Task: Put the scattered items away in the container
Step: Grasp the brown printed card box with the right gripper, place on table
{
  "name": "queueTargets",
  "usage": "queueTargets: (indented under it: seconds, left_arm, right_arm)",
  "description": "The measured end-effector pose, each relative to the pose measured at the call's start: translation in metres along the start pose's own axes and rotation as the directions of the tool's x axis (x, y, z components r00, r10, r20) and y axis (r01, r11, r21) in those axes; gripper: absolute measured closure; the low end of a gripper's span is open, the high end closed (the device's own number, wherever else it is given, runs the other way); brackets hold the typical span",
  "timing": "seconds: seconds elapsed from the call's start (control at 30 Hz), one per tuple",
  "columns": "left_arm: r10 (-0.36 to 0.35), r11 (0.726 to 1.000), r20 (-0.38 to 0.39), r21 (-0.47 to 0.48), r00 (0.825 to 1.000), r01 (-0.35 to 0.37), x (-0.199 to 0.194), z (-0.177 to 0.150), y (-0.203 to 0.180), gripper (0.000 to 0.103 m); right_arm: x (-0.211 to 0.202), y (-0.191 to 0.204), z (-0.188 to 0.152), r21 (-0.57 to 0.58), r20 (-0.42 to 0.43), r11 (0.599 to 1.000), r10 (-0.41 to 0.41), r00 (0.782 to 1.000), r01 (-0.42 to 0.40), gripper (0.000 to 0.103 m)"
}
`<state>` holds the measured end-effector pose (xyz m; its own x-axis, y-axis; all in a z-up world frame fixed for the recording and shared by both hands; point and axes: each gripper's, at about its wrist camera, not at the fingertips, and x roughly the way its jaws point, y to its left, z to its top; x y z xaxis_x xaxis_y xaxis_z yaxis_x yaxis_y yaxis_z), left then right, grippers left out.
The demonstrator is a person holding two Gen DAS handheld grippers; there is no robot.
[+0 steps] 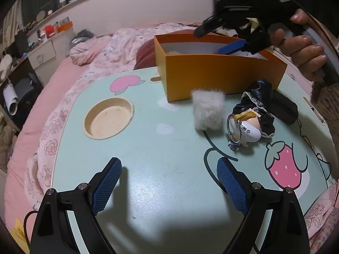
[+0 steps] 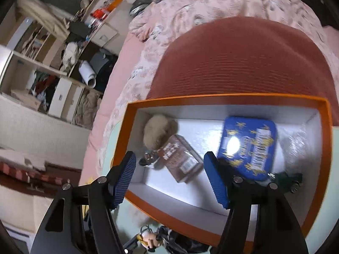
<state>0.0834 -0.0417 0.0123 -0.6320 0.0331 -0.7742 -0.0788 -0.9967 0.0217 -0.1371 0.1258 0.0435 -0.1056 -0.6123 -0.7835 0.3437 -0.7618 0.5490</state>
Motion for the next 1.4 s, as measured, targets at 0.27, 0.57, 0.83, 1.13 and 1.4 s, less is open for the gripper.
queueTargets:
  seconds: [0.27,0.57,0.83,1.13,1.4]
  left_arm:
    - [-0.005,1.000,0.007,-0.014,1.000,0.005,-0.001,0.000,0.001,0.012]
    - [0.000,1.000,0.011,-0.028,1.000,0.000,-0.003,0.000,0.002,0.012]
    - [-0.001,0.999,0.014,-0.034,1.000,0.001,-0.003,0.001,0.005,0.011]
    - [-0.010,0.996,0.047,-0.093,0.999,0.015,-0.009,0.014,0.019,0.011]
    - [-0.027,0.989,0.114,-0.139,0.993,0.043,-0.021,0.046,0.041,0.011]
  right_arm:
    - [0.050,0.025,0.003,-0.365,-0.106,0.878,-0.368,0.924,0.309,0.036]
    - [0.064,0.029,0.013,-0.471,-0.109,0.797,-0.477,0.872,0.377,0.061]
    - [-0.012,0.021,0.003,-0.322,0.141,0.883,-0.313,0.939,0.343,0.061]
    - [-0.076,0.005,-0.058,-0.220,0.246,0.973,-0.012,0.969,0.068,0.061]
    - [-0.068,-0.039,-0.113,-0.086,0.204,0.993,-0.063,0.977,0.082,0.061]
